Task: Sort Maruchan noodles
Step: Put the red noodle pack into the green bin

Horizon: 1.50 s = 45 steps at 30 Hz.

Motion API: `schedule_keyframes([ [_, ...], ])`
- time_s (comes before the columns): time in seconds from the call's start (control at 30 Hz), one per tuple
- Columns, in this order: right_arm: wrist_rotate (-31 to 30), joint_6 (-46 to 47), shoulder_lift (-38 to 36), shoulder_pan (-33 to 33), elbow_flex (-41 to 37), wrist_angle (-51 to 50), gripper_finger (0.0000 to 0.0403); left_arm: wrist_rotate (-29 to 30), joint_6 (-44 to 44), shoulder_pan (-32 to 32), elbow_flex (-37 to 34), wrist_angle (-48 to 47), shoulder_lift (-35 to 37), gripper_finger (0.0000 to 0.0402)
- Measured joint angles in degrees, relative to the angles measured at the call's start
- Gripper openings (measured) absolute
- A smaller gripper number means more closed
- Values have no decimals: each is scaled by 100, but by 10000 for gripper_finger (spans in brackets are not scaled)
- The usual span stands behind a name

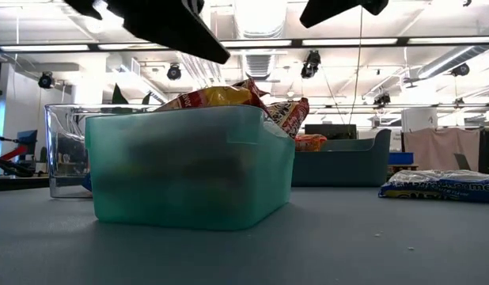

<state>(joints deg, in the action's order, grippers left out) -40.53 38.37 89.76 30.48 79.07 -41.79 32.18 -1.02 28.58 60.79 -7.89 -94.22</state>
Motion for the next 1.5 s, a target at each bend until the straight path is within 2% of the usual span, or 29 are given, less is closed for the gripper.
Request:
schedule_keyframes([
  [0.43,-14,6,4,0,-9,14,9,-339,-323,-257,70,184,-496,0],
  [0.53,-16,-1,6,0,-9,20,9,-660,-345,-342,209,189,-616,0],
  [0.63,-99,-48,7,0,-9,21,9,-1242,-354,-430,442,-34,-797,0],
  [0.73,-637,-234,-7,2,-2,-5,9,-1476,-350,-430,756,-569,-900,0],
  [0.87,-1547,-860,-266,-100,167,32,9,-1449,-348,-414,1175,-1049,-971,0],
  [0.97,-1994,-1353,-528,-262,349,49,9,-1253,-346,-415,1448,-1283,-966,0],
  [1.07,-1984,-1700,-810,-476,476,60,9,-1064,-346,-413,1504,-1451,-963,0],
  [1.27,-1801,-1875,-1298,-728,438,26,9,-1044,-342,-393,1390,-1469,-963,0],
  [1.33,-1615,-1848,-1354,-728,412,14,9,-1126,-333,-387,1367,-1461,-963,0],
  [1.5,-1598,-1825,-1313,-675,411,10,9,-1593,-253,-389,1325,-1455,-1039,0],
])
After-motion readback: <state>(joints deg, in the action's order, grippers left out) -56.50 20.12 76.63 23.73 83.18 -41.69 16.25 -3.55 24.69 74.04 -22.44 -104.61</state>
